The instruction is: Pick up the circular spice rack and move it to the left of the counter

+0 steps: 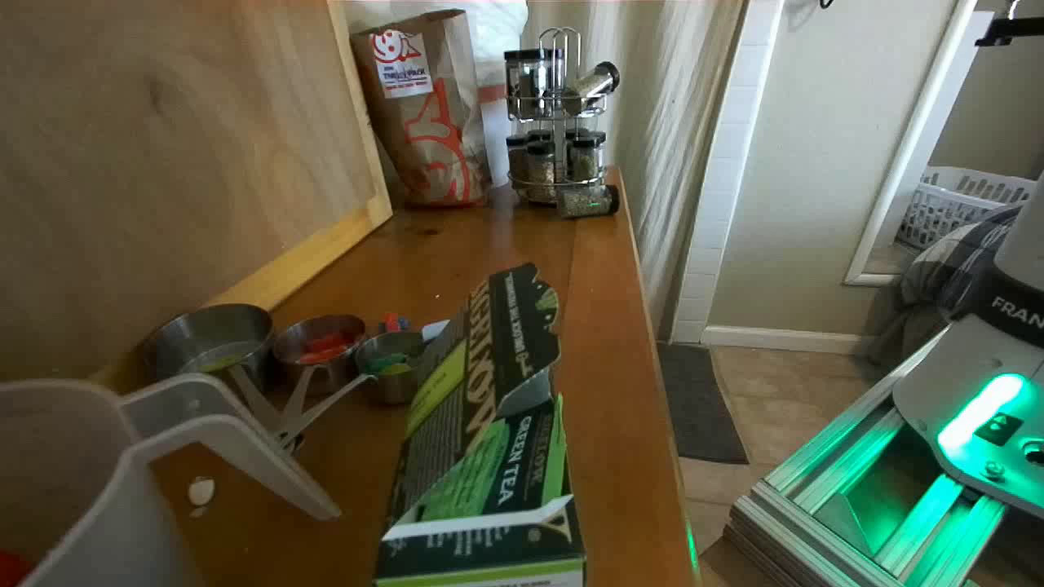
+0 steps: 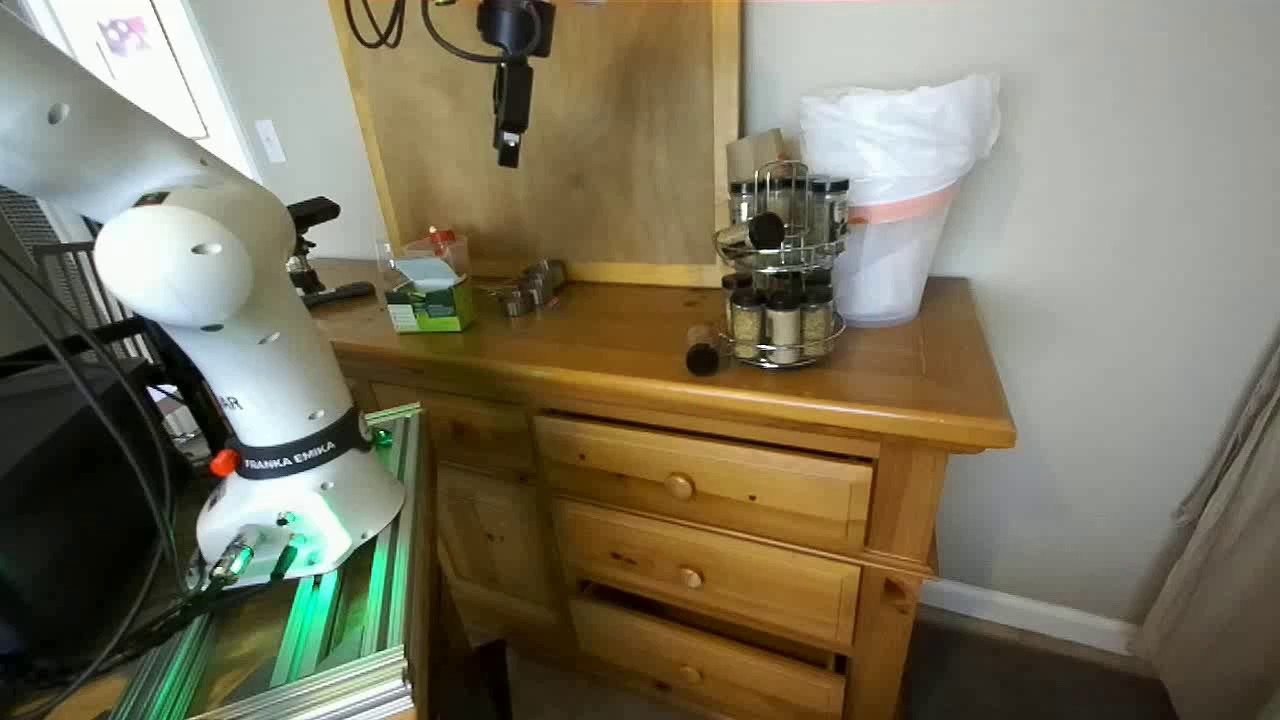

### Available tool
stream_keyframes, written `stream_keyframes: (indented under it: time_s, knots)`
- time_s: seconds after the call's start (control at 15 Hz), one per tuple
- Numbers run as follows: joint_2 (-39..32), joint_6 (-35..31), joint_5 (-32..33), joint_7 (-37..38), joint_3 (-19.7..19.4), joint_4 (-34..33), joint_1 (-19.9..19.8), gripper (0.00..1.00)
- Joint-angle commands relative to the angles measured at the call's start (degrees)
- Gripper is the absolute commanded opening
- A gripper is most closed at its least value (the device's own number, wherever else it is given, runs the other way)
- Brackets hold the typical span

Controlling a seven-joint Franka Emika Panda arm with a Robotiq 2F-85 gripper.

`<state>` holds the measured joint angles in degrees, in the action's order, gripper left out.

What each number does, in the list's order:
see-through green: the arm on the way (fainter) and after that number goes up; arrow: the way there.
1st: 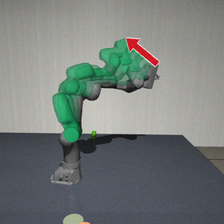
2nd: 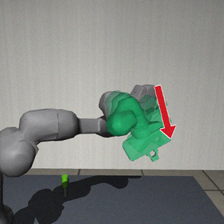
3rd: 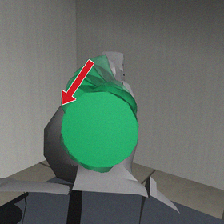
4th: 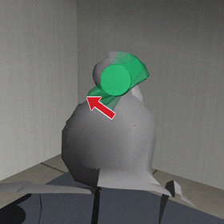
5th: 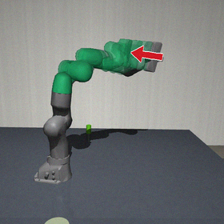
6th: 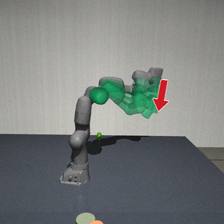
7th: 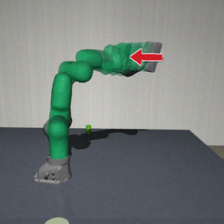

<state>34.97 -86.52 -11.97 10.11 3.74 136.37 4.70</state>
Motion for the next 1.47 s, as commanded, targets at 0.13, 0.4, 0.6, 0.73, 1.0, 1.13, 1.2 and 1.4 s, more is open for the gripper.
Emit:
stream_keyframes:
  time_s: [0.13,0.4,0.6,0.73,1.0,1.13,1.2,1.4]
  knots:
    - [0.0,0.2,-0.3,-0.4,0.8,-0.1,-1.0,1.00]
    - [0.0,0.2,-0.3,-0.4,0.8,-0.1,-1.0,1.00]
    - [-0.8,-7.1,1.3,-1.1,0.4,-1.9,-2.4,1.00]
    - [-2.5,-13.7,4.7,-2.0,0.6,-4.3,-3.4,1.00]
    - [-9.1,-21.3,10.8,-3.8,0.7,-11.5,-4.1,1.00]
    - [-13.3,-22.1,13.0,-4.0,0.9,-16.0,-3.9,1.00]
    - [-16.3,-20.8,13.2,-4.3,0.7,-19.0,-3.7,1.00]
    - [-23.7,-19.0,14.2,-3.5,-0.1,-26.1,-4.0,1.00]
